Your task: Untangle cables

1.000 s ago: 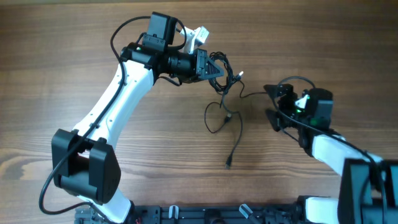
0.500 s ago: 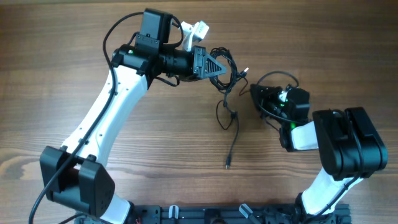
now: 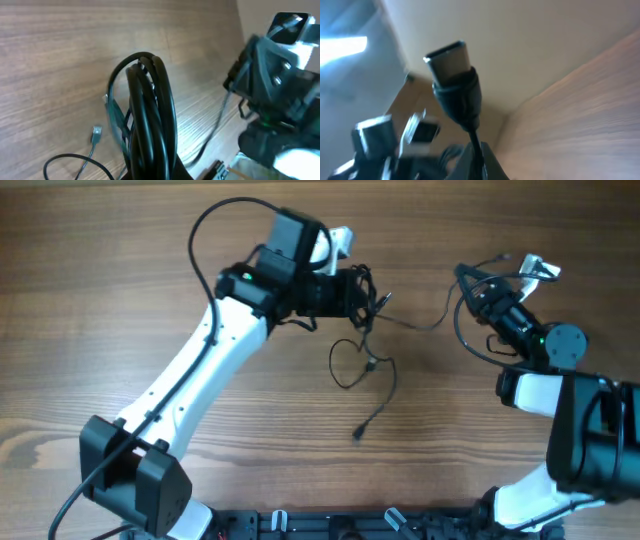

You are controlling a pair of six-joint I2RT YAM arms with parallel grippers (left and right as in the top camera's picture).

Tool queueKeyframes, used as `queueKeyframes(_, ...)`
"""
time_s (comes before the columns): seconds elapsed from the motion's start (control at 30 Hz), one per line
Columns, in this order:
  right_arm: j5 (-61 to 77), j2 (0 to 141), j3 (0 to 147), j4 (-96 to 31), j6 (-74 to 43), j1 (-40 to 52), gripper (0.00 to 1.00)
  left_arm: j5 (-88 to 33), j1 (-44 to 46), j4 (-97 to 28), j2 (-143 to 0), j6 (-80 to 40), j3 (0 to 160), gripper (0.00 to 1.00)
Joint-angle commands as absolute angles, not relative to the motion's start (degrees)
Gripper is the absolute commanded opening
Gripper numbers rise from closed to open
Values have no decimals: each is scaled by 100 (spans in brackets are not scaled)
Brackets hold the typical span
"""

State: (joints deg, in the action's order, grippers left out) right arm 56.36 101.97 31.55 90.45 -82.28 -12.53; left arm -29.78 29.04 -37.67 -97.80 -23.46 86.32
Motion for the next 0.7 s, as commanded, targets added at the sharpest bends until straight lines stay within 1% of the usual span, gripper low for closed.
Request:
queueKeyframes(0.0, 6383, 9662, 3253, 9487, -8414, -864, 5, -2587, 3044, -3483, -9644, -2770, 8733, 4)
queueKeyframes(0.03, 6390, 9647, 3253, 9483, -8385, -648, 5, -2637, 3044, -3441, -9644, -2792, 8733, 4)
queueKeyframes(0.1, 6281, 9653, 3253, 8840, -7900, -128, 5, -3205, 3044, -3411, -9644, -2681, 8733, 4)
queueKeyframes(0.17, 6204, 9653, 3253, 8803, -7540, 207, 5, -3896, 3044, -3452, -9644, -2047, 8733, 4)
queueKeyframes(0.2, 6101, 9653, 3253, 8794, -7472, 263, 4, -4125, 3039, -3544, -9644, -1645, 8733, 4)
queueKeyframes(0.3, 6112, 9653, 3253, 8711, -7446, 263, 4, -4272, 3037, -3756, -9644, -891, 8733, 4)
queueKeyframes(0.33, 6132, 9653, 3253, 8525, -7334, 261, 9, -4412, 3037, -3817, -9642, -379, 8733, 4)
queueKeyframes(0.37, 6128, 9653, 3253, 8261, -7227, 255, 24, -4401, 2985, -3844, -9640, -12, 8733, 4)
queueKeyframes(0.43, 6125, 9653, 3251, 7644, -7017, 233, 100, -4276, 2709, -3839, -9618, -16, 8733, 4)
queueKeyframes(0.5, 5992, 9653, 3251, 7061, -6895, 82, 100, -4278, 2252, -3837, -9559, -12, 8733, 4)
queueKeyframes(0.57, 5561, 9653, 3253, 6993, -7046, -139, 100, -4333, 1841, -3837, -9524, 143, 8733, 4)
queueKeyframes(0.6, 5336, 9653, 3253, 7046, -7284, -191, 100, -4560, 1747, -3852, -9526, 364, 8733, 4)
queueKeyframes(0.67, 4694, 9653, 3253, 7102, -7159, -257, 100, -4772, 1763, -4018, -9526, 897, 8733, 4)
